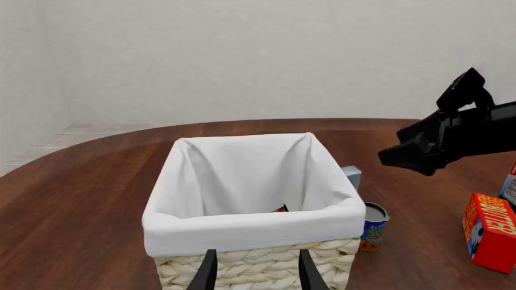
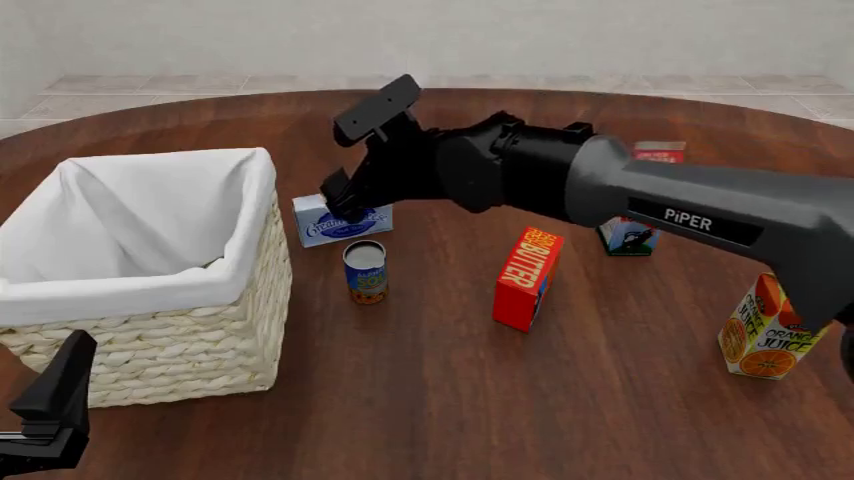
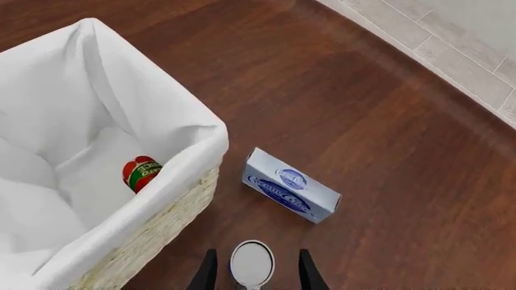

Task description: Pick up the alphabet soup and the tomato sauce, and put them in the basket.

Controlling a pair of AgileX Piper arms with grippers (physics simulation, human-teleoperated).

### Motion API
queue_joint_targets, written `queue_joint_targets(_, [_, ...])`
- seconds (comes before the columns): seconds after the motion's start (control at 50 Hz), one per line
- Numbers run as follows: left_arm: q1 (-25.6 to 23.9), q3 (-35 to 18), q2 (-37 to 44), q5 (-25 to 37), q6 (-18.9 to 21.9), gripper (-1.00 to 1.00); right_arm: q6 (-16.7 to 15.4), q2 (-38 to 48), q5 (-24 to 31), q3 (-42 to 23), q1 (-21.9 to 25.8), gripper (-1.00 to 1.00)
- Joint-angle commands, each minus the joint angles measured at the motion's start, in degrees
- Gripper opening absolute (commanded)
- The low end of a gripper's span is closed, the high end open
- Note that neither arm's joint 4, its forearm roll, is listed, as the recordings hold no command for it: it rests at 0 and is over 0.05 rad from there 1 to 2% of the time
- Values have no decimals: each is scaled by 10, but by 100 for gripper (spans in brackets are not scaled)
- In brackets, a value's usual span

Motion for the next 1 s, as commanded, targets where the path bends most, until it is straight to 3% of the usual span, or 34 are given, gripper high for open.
queue_joint_targets(0.02, [0,0,0,0,0,100,0,4,-6,9,-2,100])
queue_joint_targets(1.0, [0,0,0,0,0,100,5,46,-35,27,-10,100])
